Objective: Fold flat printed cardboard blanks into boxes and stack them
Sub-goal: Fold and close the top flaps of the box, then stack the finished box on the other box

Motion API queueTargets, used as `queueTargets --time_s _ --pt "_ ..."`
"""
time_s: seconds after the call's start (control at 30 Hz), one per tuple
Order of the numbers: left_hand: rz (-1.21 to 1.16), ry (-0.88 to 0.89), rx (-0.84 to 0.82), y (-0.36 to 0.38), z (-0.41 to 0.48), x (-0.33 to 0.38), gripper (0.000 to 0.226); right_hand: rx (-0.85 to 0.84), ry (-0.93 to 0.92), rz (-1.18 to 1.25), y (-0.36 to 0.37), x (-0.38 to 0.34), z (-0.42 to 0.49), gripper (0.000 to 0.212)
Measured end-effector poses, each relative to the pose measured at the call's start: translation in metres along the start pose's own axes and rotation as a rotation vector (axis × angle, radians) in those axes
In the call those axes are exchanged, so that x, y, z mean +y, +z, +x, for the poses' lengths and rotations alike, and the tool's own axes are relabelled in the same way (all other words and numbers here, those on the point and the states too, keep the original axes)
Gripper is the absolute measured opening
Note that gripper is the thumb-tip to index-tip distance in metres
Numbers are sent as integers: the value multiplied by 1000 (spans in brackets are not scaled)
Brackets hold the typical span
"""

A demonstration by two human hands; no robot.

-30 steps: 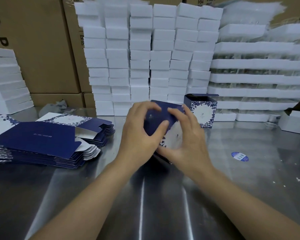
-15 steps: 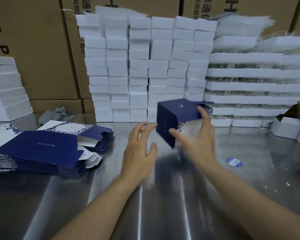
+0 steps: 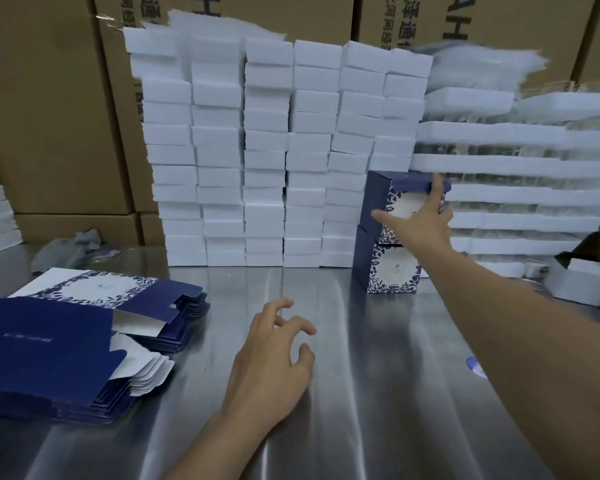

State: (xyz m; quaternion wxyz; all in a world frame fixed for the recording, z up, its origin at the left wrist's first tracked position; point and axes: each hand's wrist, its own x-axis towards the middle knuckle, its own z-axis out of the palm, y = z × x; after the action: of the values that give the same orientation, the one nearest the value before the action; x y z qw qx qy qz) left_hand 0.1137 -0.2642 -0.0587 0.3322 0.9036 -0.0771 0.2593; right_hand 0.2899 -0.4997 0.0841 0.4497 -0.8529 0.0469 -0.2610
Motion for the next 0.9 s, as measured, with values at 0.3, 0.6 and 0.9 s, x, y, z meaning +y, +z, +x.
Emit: queueTargets --time_s 0.3,0.6,0.9 --pt "-37 -59 -21 0 3 -1 20 122 -31 109 26 25 -5 145" --pt "-55 -83 -37 -1 4 -1 17 175 81 -49 33 8 -2 138" --pt "-37 -93 -54 0 4 -2 15 177 86 -52 41 6 1 132"
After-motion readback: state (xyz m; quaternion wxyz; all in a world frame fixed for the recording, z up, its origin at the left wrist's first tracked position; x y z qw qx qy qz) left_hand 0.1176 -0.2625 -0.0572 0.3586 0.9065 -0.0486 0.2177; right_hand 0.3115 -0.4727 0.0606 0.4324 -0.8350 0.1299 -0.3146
